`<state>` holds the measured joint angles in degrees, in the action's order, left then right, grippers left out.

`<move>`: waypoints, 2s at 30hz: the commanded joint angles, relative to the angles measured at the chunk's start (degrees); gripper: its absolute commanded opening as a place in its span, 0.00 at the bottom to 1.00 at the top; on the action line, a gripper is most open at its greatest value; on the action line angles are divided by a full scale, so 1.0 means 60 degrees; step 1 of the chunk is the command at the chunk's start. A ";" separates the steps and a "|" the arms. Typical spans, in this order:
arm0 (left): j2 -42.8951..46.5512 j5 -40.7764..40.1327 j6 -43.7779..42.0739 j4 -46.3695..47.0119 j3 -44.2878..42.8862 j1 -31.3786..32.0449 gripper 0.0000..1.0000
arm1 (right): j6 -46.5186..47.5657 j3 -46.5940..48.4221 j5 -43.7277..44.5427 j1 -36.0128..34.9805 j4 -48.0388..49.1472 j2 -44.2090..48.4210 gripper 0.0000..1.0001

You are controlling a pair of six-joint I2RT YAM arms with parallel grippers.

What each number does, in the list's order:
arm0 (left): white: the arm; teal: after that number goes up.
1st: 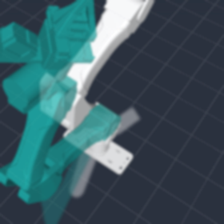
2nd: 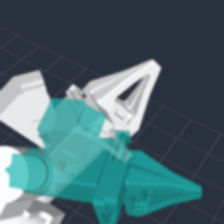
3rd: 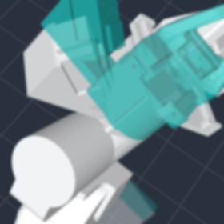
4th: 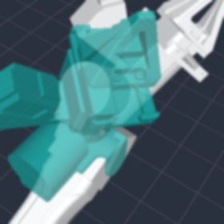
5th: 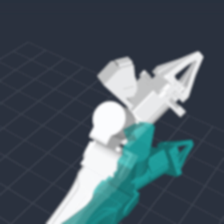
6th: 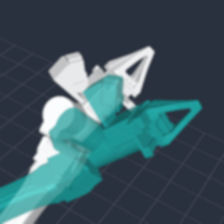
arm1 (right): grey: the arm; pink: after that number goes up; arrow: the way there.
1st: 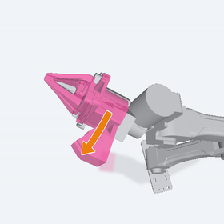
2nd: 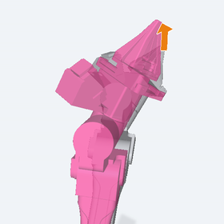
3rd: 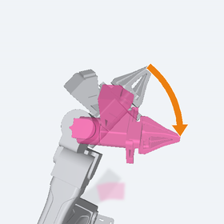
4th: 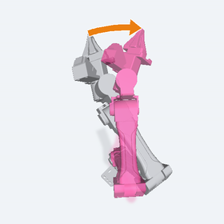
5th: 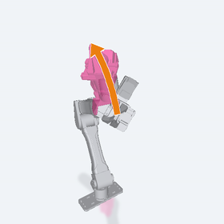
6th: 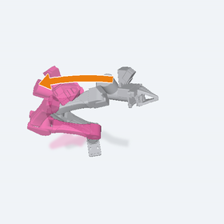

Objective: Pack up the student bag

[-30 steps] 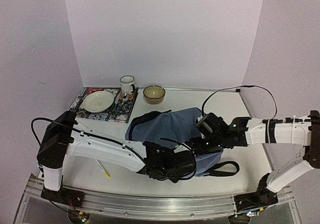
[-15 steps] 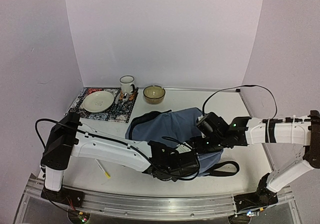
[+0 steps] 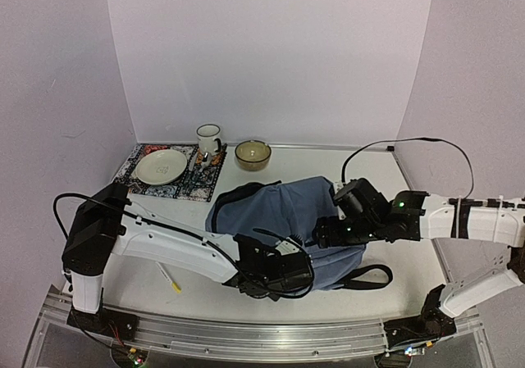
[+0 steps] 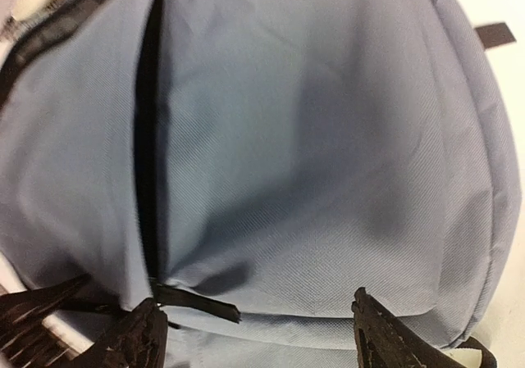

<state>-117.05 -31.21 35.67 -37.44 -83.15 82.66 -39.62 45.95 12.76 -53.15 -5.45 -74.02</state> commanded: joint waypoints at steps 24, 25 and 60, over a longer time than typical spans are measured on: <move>0.0962 -0.0027 0.0028 0.0872 0.0342 -0.0402 0.00 | 0.0297 0.0045 -0.1082 0.0123 0.0662 -0.0203 0.79; 0.1101 -0.0043 0.0113 0.0953 0.0454 -0.0403 0.00 | 0.0338 0.0092 -0.1156 0.0120 0.0717 -0.0284 0.79; 0.3869 0.0394 0.3159 0.3361 0.3898 -0.0696 0.00 | 0.0274 0.0625 -0.0148 0.0335 -0.0497 -0.1901 0.00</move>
<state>-98.54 -26.63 52.02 -17.28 -62.05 79.40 -38.46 51.73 3.40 -53.05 0.55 -88.31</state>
